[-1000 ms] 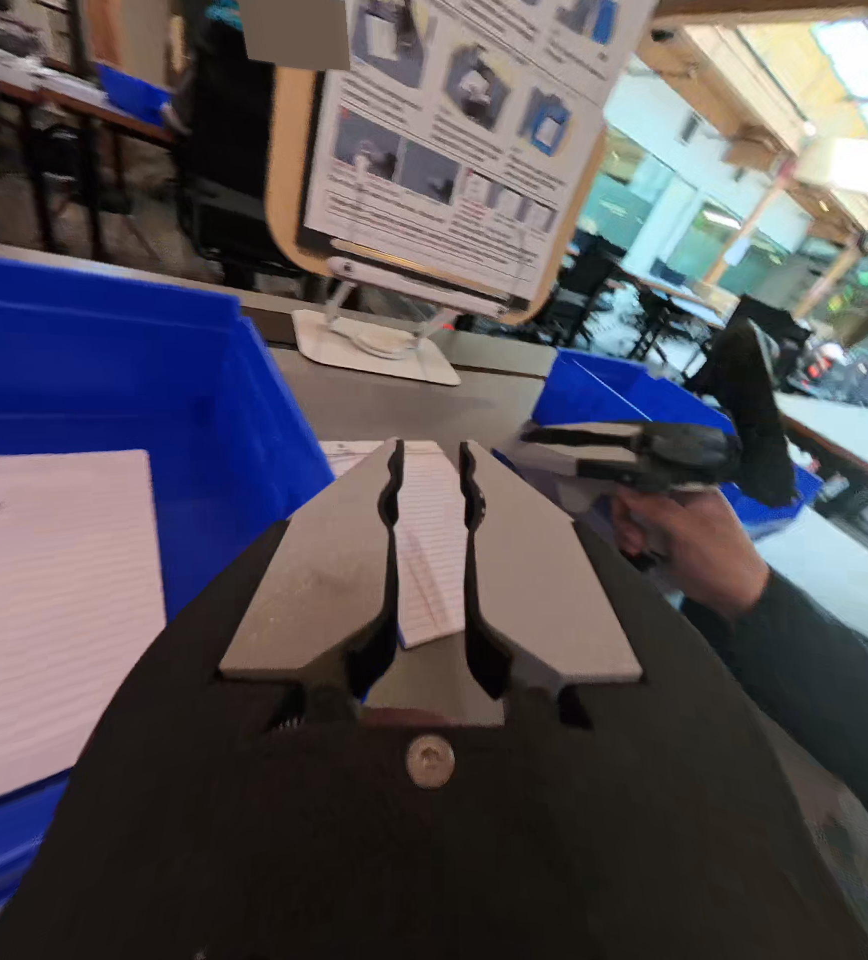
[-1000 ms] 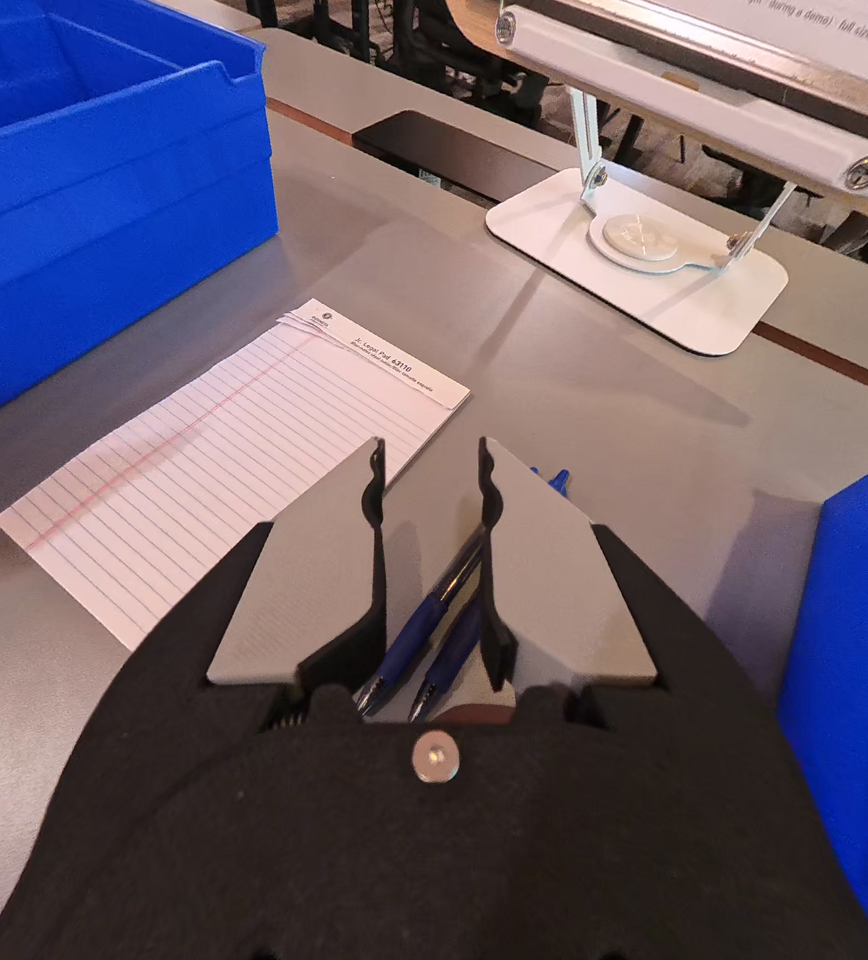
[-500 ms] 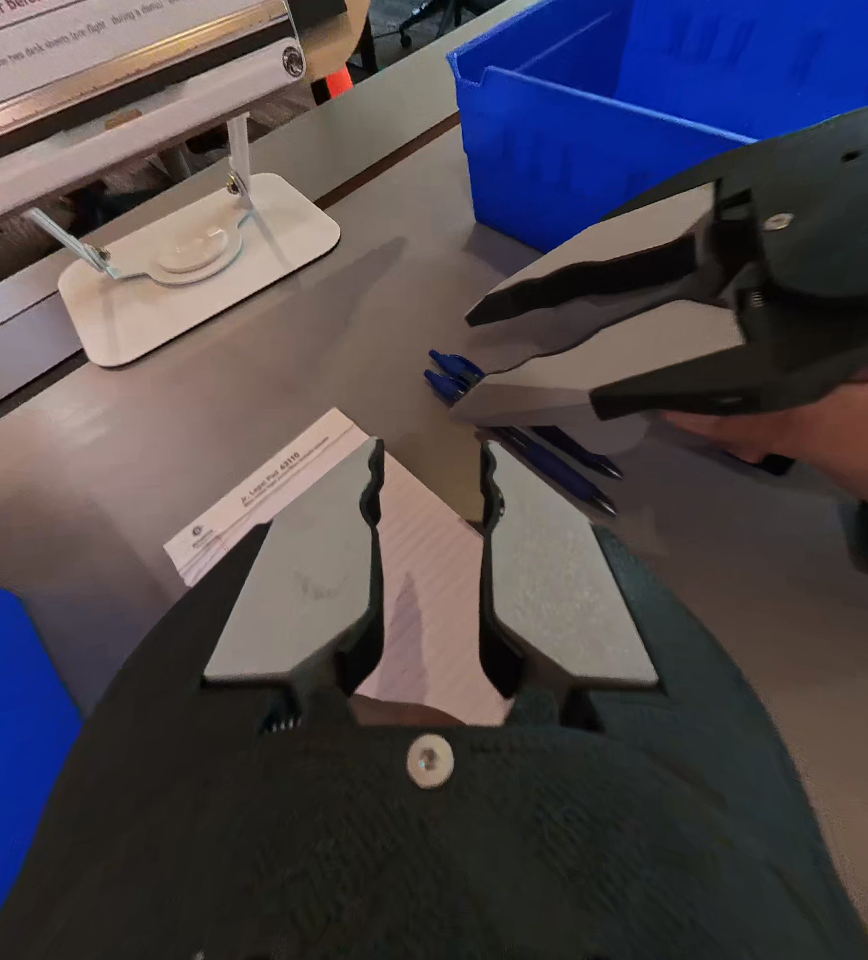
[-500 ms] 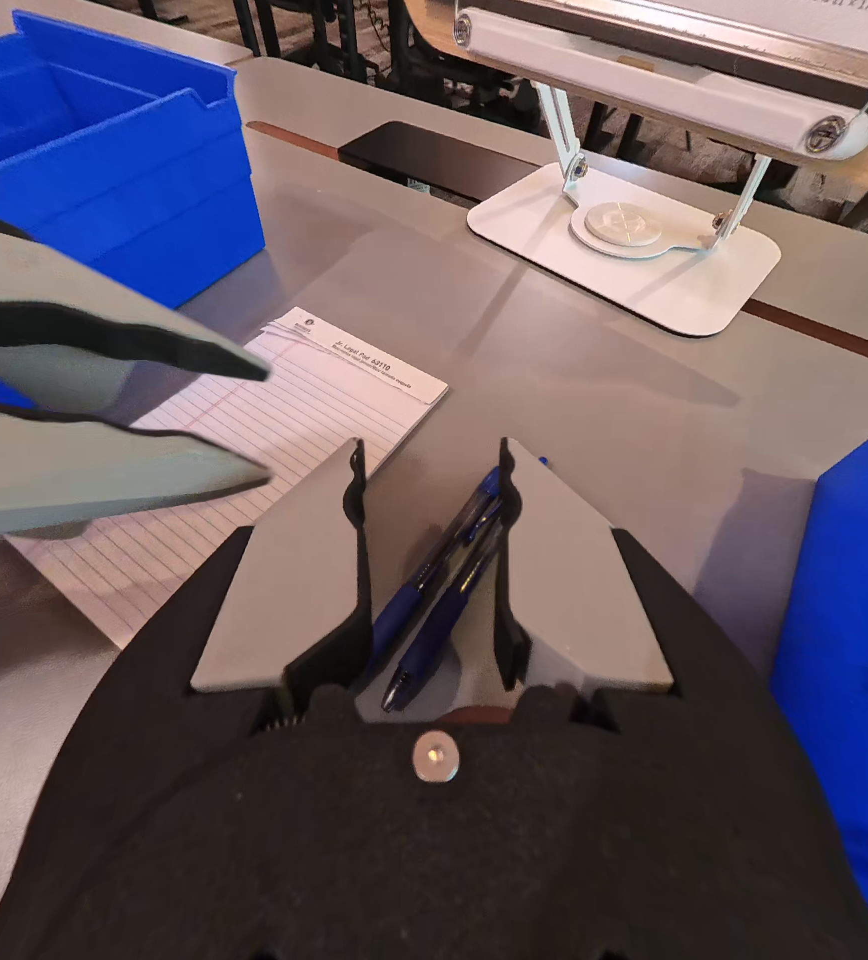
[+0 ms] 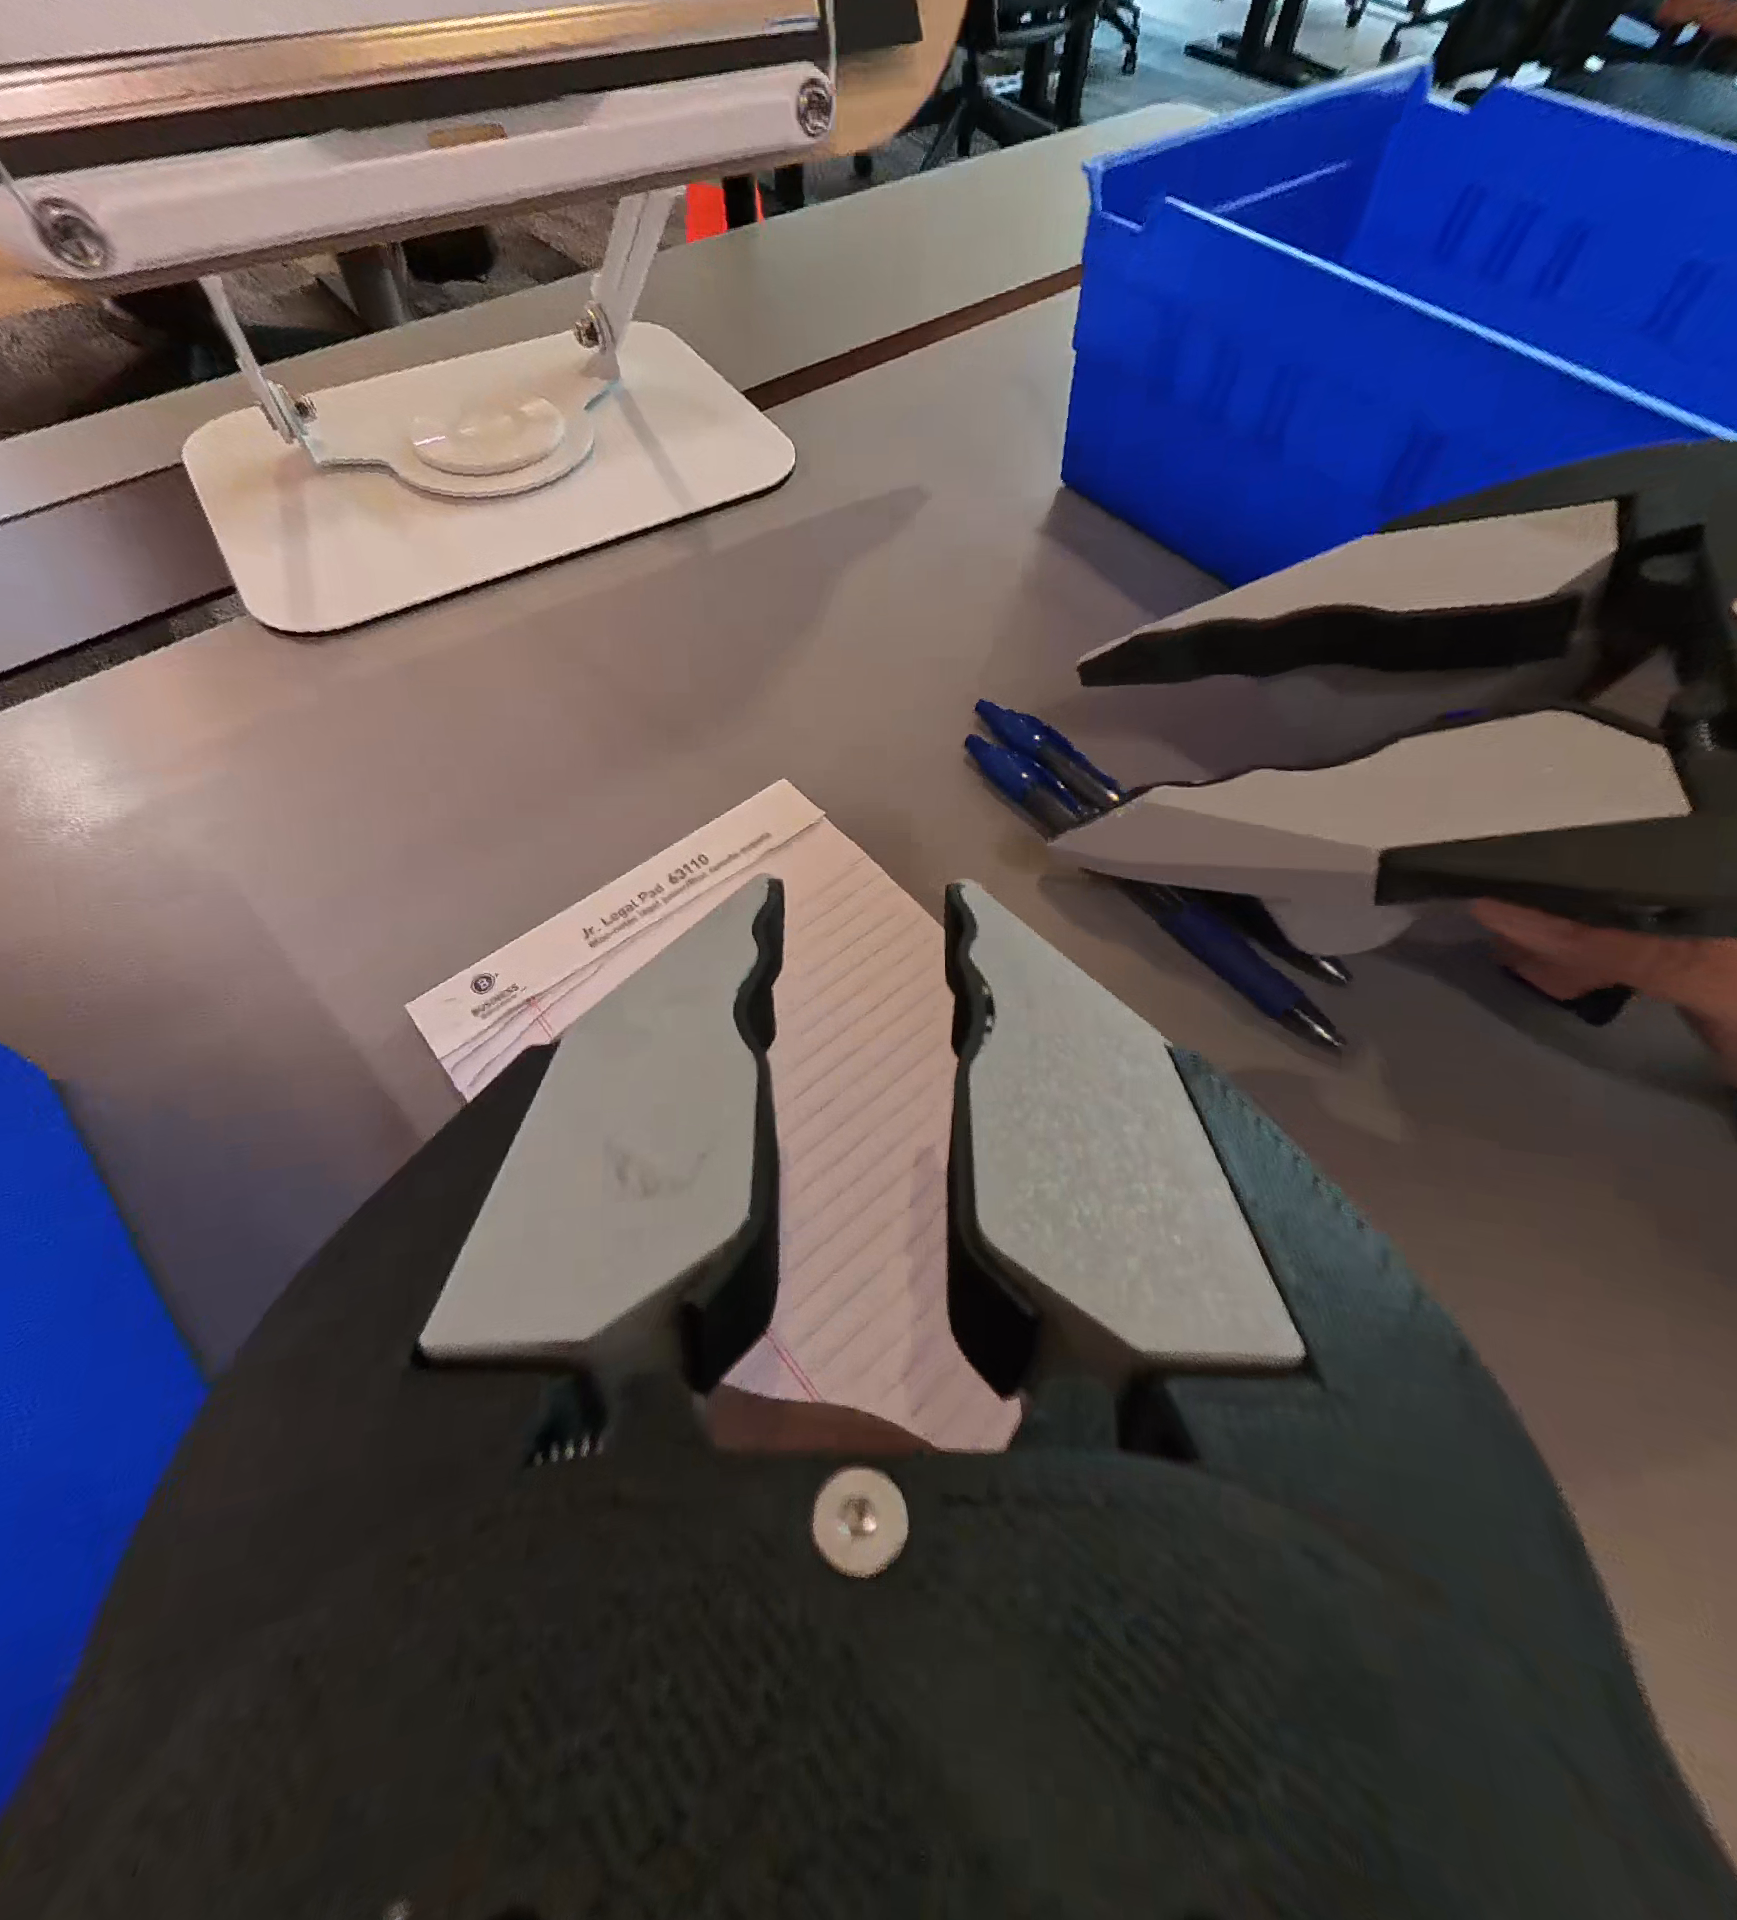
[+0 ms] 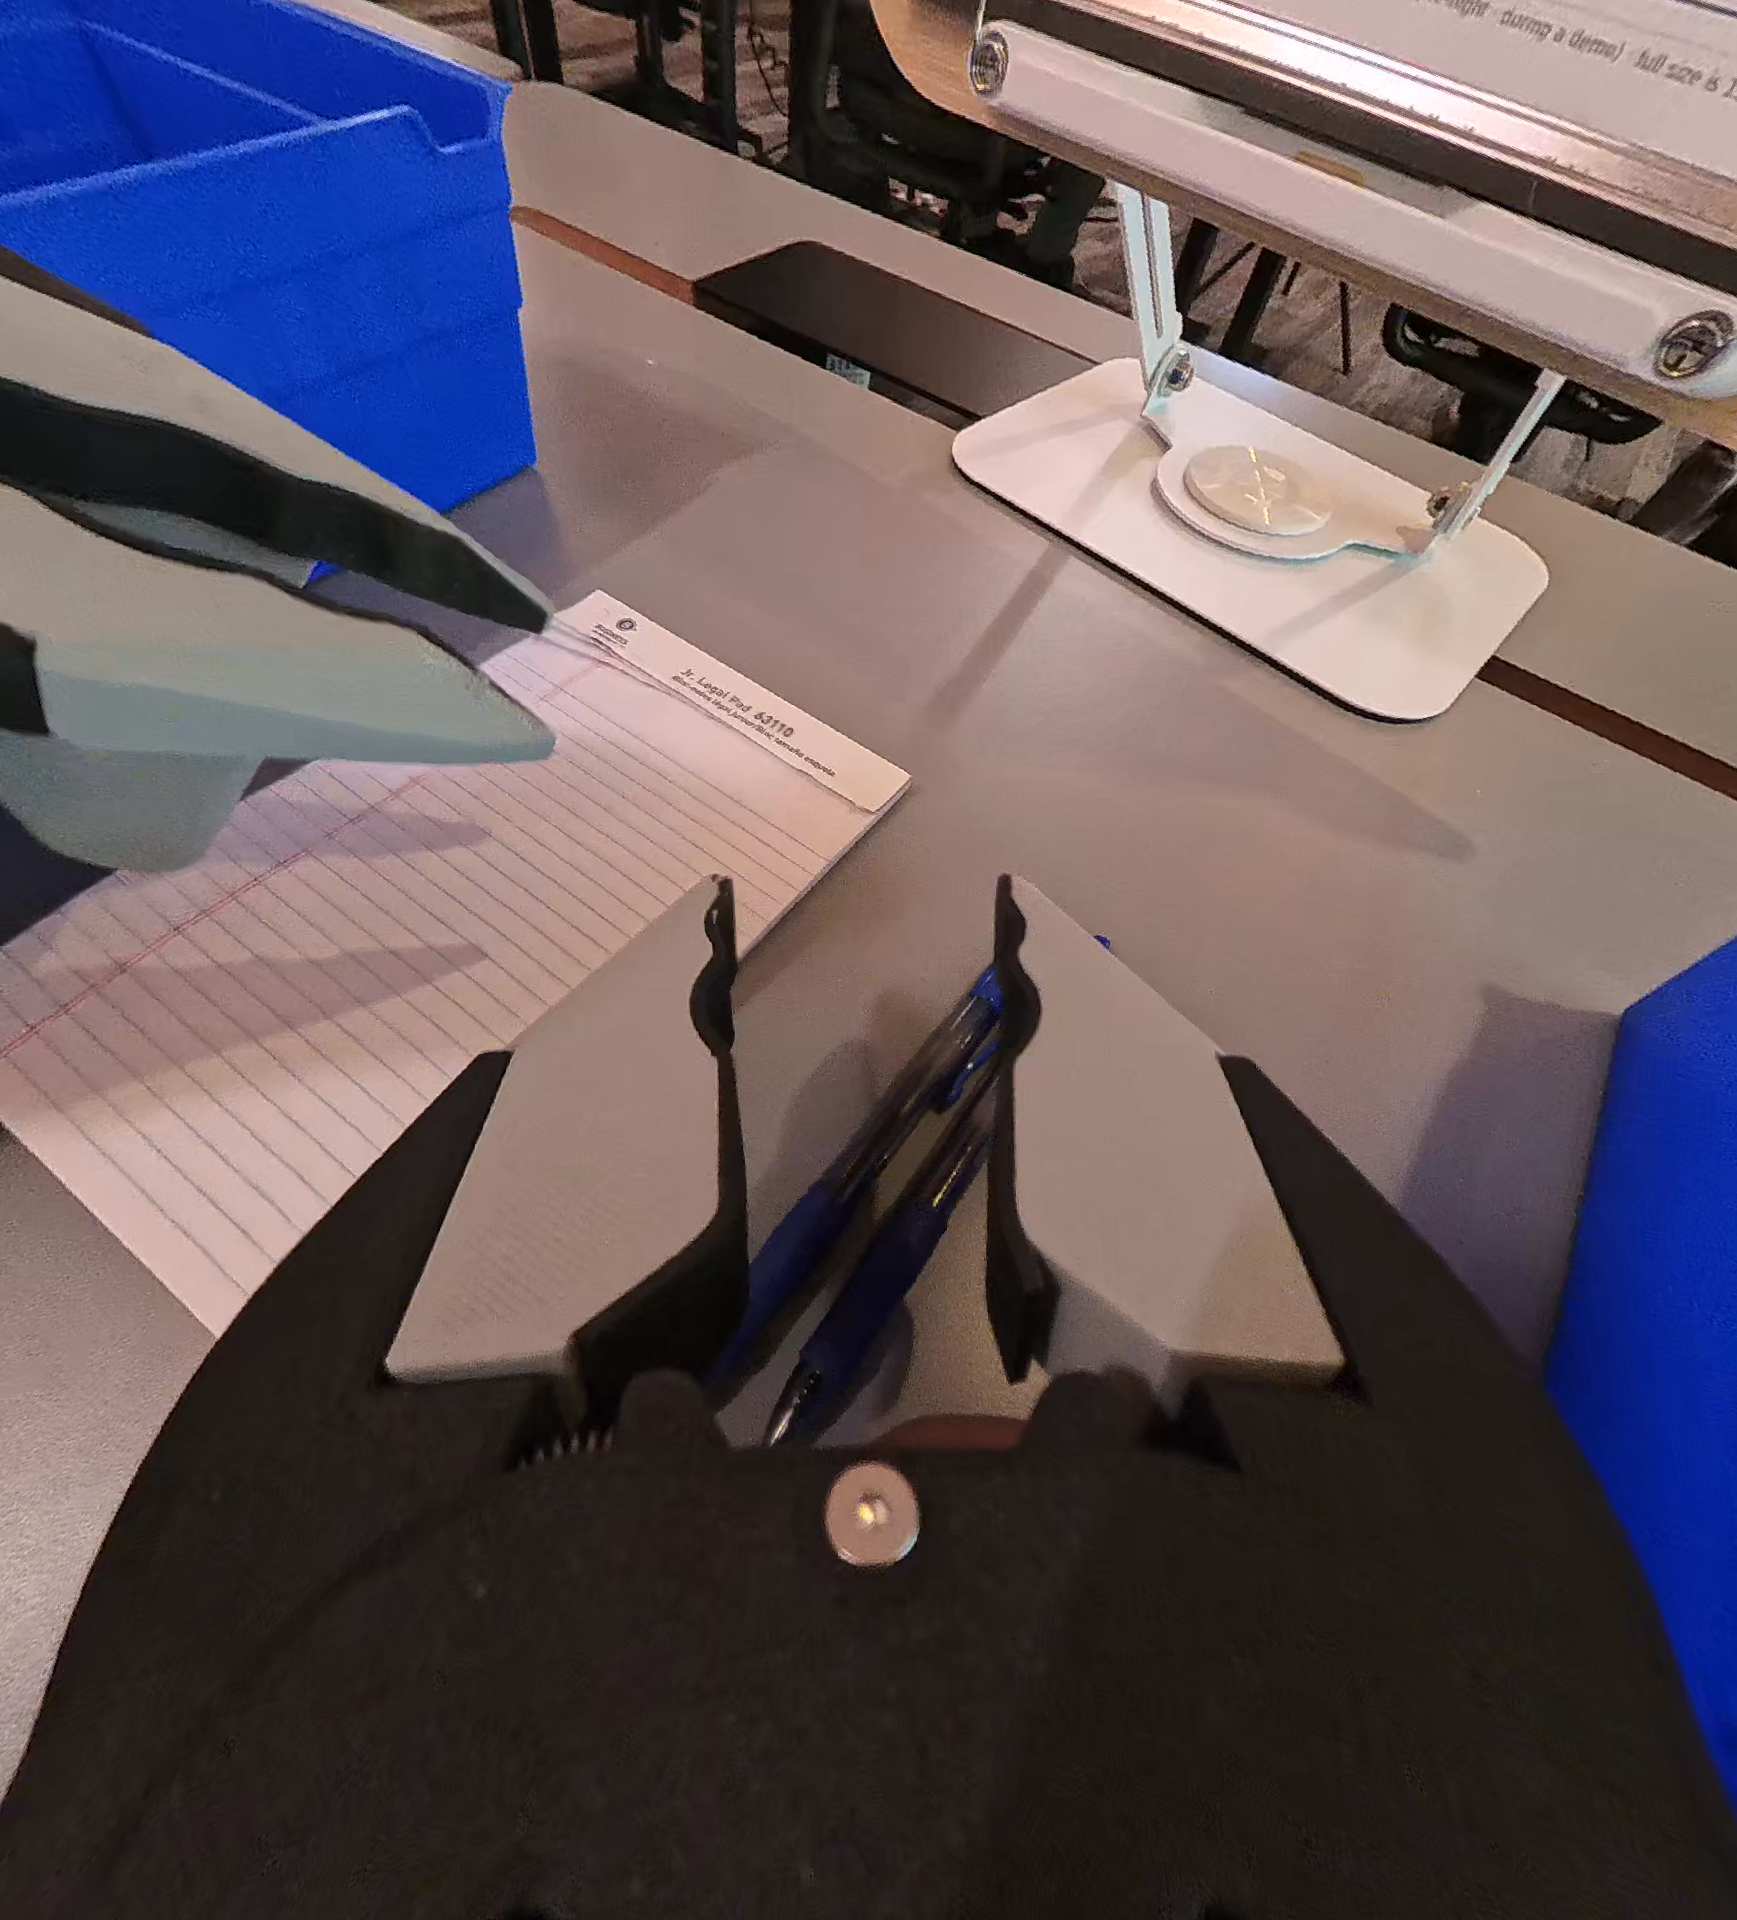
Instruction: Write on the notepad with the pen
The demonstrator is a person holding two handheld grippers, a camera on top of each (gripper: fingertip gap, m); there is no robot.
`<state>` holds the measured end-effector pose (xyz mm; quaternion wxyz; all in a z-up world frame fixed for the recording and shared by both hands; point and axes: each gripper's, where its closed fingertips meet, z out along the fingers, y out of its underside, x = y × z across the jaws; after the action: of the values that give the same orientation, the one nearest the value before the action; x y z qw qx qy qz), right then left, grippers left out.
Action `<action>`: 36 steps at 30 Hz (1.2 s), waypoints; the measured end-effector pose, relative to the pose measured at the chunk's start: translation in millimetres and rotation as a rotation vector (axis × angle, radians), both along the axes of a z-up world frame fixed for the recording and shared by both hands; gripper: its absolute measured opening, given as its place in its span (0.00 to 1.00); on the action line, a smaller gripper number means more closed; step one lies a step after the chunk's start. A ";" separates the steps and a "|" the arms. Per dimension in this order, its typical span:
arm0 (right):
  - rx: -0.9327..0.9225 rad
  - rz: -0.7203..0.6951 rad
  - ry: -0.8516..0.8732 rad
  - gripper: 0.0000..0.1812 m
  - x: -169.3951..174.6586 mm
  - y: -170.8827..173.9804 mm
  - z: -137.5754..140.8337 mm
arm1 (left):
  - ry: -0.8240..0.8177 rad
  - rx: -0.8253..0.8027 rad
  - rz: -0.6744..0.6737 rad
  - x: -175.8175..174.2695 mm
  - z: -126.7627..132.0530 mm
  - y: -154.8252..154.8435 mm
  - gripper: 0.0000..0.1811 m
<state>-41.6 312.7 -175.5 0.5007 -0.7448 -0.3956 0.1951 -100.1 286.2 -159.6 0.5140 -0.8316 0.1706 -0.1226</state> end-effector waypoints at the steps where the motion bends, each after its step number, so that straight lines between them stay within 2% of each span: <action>1: -0.003 -0.003 0.006 0.26 0.6 -0.1 0.1 | -0.010 0.001 0.002 -1.3 0.6 0.4 0.16; 7: -0.006 -0.017 0.016 0.26 2.7 1.5 0.1 | 0.005 0.028 -0.022 -6.1 1.3 10.8 0.16; 13: 0.009 -0.026 0.034 0.26 4.0 1.7 3.5 | -0.059 -0.029 -0.014 -12.5 -14.0 13.2 0.16; 19: -0.003 -0.015 0.051 0.26 3.7 1.1 3.4 | -0.005 0.052 0.038 -14.6 -3.0 13.6 0.15; 22: -0.008 -0.010 0.041 0.26 2.9 1.2 0.4 | -0.055 0.078 0.038 -10.4 4.2 13.0 0.14; 29: -0.025 0.005 0.049 0.26 1.1 -0.3 0.0 | -0.004 0.045 0.033 -7.9 -10.3 14.2 0.14; 36: -0.042 0.023 0.018 0.26 -1.0 -0.9 -6.0 | -0.047 0.035 0.046 -11.9 -6.8 14.7 0.14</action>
<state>-42.6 311.8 -181.4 0.4861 -0.7488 -0.3956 0.2158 -112.0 300.9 -166.4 0.5352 -0.8231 0.1413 -0.1270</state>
